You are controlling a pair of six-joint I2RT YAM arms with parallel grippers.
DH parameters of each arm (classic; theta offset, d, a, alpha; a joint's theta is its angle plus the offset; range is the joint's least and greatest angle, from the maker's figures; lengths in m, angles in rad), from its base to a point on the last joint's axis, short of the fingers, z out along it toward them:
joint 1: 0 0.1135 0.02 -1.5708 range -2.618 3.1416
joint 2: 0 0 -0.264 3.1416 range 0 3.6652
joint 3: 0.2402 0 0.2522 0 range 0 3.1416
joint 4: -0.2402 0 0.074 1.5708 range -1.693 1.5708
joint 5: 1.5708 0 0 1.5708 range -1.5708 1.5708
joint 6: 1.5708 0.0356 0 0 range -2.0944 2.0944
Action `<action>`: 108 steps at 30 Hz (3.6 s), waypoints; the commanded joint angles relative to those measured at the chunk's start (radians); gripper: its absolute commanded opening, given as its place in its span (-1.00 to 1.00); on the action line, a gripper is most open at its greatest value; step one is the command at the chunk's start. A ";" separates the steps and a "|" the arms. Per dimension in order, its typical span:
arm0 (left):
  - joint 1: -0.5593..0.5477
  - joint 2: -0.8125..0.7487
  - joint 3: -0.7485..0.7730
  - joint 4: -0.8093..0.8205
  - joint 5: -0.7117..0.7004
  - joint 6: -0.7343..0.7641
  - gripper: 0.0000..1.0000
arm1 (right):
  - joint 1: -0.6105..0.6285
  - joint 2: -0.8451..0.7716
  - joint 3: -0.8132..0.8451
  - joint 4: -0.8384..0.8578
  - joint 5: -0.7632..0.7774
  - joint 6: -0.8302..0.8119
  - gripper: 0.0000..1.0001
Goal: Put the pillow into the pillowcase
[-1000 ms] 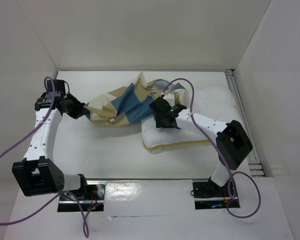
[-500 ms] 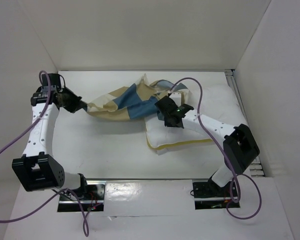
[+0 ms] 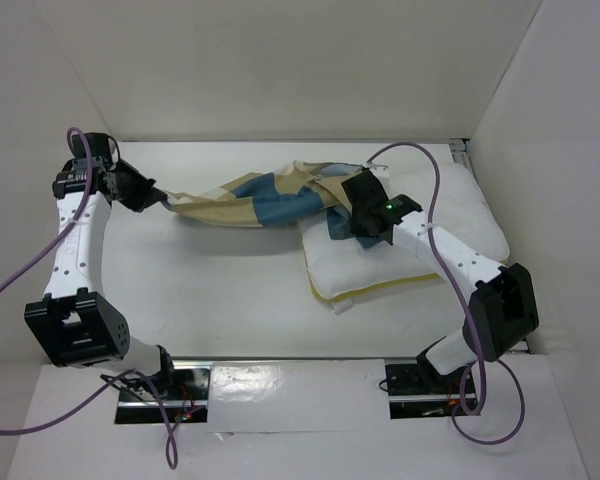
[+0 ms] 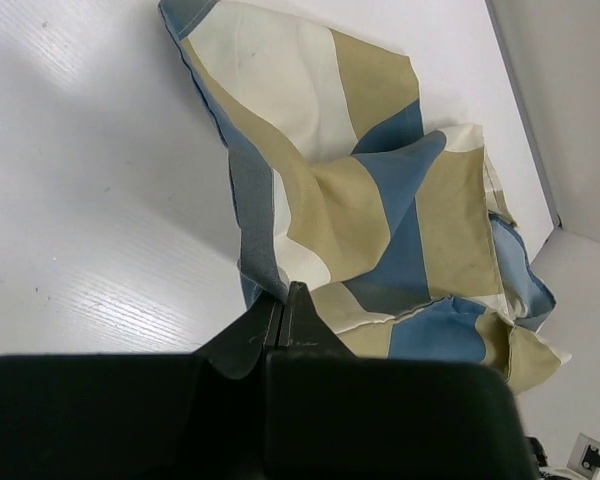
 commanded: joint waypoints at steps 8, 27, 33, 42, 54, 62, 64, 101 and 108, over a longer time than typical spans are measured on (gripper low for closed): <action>0.006 0.002 0.031 0.007 0.026 0.014 -1.00 | 0.005 -0.004 0.029 0.035 0.018 0.013 -1.00; 0.006 0.011 0.041 0.025 0.054 0.024 -1.00 | 0.113 -0.040 -0.175 0.153 0.165 -0.120 0.24; 0.006 0.011 0.032 0.025 0.054 0.024 -1.00 | 0.113 -0.040 -0.176 0.182 0.187 -0.134 0.05; 0.006 0.011 0.031 0.025 0.054 0.024 -1.00 | 0.095 -0.017 -0.176 0.211 0.195 -0.114 -0.18; 0.006 0.039 0.059 0.045 0.074 0.004 -1.00 | 0.051 -0.003 -0.097 0.155 0.244 -0.148 -1.00; 0.006 0.165 0.368 0.045 0.149 -0.025 -1.00 | -0.129 -0.108 0.288 0.076 0.234 -0.263 -1.00; 0.019 0.220 0.453 0.045 0.193 -0.025 -1.00 | -0.147 -0.119 0.431 0.052 0.234 -0.298 -1.00; 0.286 0.649 1.008 0.900 0.787 -0.533 -1.00 | -0.203 0.240 1.149 0.443 -0.167 -0.430 -1.00; 0.308 0.649 1.045 1.010 0.799 -0.634 -1.00 | -0.221 0.260 1.210 0.484 -0.155 -0.430 -1.00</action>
